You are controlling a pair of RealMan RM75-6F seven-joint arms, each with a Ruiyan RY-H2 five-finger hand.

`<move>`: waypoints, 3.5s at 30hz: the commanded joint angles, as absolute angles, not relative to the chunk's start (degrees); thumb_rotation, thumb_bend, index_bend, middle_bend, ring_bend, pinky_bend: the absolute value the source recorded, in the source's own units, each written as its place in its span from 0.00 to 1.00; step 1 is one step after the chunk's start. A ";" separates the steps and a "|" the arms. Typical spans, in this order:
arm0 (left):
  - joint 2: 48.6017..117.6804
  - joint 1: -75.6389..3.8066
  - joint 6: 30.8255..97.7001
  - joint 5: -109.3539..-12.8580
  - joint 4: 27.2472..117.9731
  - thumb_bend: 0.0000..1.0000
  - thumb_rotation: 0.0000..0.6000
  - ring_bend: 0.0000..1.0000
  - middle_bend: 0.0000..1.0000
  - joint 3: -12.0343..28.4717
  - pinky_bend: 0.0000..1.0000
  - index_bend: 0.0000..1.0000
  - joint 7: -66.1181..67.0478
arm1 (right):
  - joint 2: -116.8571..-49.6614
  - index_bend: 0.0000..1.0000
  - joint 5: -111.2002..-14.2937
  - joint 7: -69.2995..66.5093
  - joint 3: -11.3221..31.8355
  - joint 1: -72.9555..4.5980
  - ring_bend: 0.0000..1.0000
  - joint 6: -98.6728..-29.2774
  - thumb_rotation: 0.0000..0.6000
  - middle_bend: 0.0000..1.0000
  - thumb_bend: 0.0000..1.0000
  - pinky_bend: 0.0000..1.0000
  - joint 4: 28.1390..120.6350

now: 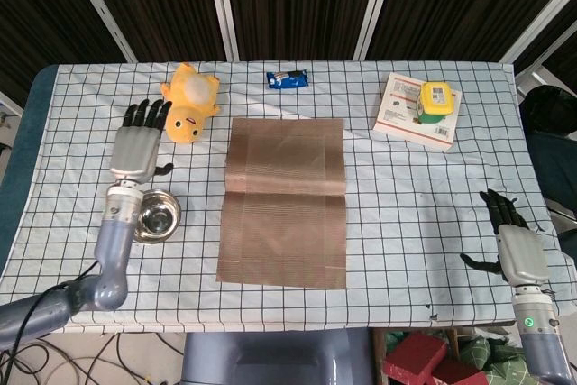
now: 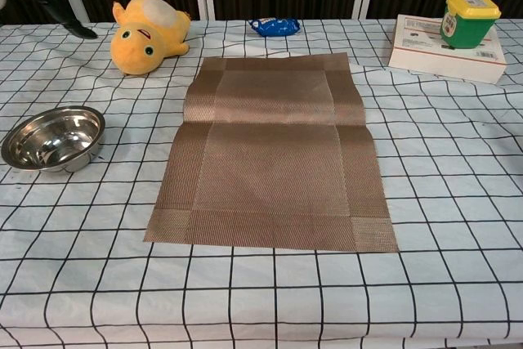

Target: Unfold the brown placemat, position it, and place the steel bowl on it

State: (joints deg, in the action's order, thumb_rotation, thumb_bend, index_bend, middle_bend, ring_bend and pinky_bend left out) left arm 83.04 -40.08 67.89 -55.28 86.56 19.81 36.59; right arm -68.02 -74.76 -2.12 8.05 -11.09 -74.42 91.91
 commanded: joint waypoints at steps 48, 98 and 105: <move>62.64 -8.33 87.92 -80.12 100.11 0.01 1.00 0.02 0.04 1.04 0.07 0.00 5.12 | -84.37 0.00 -85.13 23.57 2.57 -20.93 0.00 -64.76 1.00 0.00 0.01 0.16 96.65; 62.20 -7.19 85.37 -79.19 101.02 0.01 1.00 0.02 0.04 4.18 0.07 0.00 4.46 | -96.67 0.00 -77.12 26.33 2.19 -22.12 0.00 -64.05 1.00 0.00 0.11 0.16 91.24; 62.26 -7.02 85.20 -79.34 101.23 0.01 1.00 0.02 0.04 4.32 0.07 0.00 4.48 | -97.34 0.00 -77.06 25.66 1.94 -22.17 0.00 -64.35 1.00 0.00 0.13 0.16 90.42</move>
State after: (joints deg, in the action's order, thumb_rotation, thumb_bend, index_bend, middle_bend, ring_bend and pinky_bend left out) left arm 62.26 -7.03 85.21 -79.34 101.22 4.32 4.48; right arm -97.21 -76.95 25.79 1.97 -22.17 -64.24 90.54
